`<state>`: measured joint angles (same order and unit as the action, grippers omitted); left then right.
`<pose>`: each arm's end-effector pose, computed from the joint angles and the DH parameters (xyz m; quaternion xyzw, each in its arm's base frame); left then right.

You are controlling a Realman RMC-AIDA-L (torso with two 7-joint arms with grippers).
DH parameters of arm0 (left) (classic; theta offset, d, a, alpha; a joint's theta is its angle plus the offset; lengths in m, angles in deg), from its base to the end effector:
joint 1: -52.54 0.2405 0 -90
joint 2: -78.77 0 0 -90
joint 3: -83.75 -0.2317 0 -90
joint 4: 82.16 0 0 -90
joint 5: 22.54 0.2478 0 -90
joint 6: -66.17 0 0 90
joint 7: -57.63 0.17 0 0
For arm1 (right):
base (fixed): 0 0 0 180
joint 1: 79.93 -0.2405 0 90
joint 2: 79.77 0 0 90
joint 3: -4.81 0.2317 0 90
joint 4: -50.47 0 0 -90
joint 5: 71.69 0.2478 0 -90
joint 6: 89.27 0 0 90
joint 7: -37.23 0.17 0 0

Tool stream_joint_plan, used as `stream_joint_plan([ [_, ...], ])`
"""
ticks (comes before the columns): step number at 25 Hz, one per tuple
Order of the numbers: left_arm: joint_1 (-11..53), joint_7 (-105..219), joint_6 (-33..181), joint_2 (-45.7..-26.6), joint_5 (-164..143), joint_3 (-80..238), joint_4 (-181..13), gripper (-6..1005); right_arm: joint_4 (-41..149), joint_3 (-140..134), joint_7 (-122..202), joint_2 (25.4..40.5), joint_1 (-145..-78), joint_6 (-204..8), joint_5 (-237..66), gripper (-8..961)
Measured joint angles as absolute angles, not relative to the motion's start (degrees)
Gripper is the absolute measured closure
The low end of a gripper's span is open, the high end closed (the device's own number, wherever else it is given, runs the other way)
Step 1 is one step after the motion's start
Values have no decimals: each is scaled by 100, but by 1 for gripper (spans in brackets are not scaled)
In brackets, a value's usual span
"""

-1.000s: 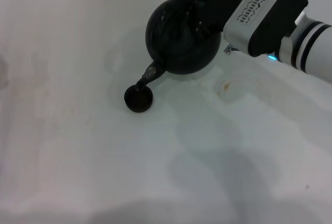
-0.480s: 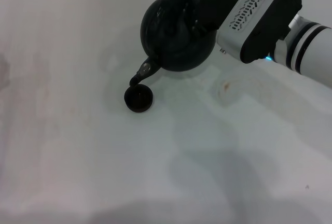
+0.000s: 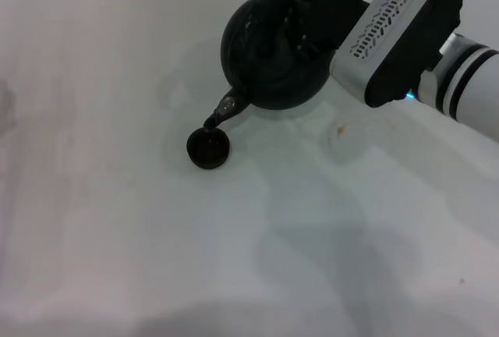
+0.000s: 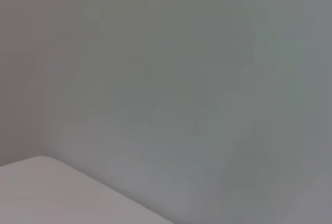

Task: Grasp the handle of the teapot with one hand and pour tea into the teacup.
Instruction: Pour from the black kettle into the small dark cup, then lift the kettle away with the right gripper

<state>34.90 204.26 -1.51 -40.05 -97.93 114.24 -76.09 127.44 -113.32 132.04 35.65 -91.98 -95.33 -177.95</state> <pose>-0.4052 0.3050 -0.0060 -0.5429 -0.4406 -0.3807 0.6052 0.1326 0.3852 -0.0876 -0.8941 -0.0108 0.0907 0.4385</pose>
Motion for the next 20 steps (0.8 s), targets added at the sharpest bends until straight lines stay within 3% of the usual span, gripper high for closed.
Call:
stream_joint_plan([
  [20, 3496, 20243, -150, -4024, -9860, 11424, -7583, 387, 12864, -11498, 12872, 3564, -9040, -9307, -17795, 812],
])
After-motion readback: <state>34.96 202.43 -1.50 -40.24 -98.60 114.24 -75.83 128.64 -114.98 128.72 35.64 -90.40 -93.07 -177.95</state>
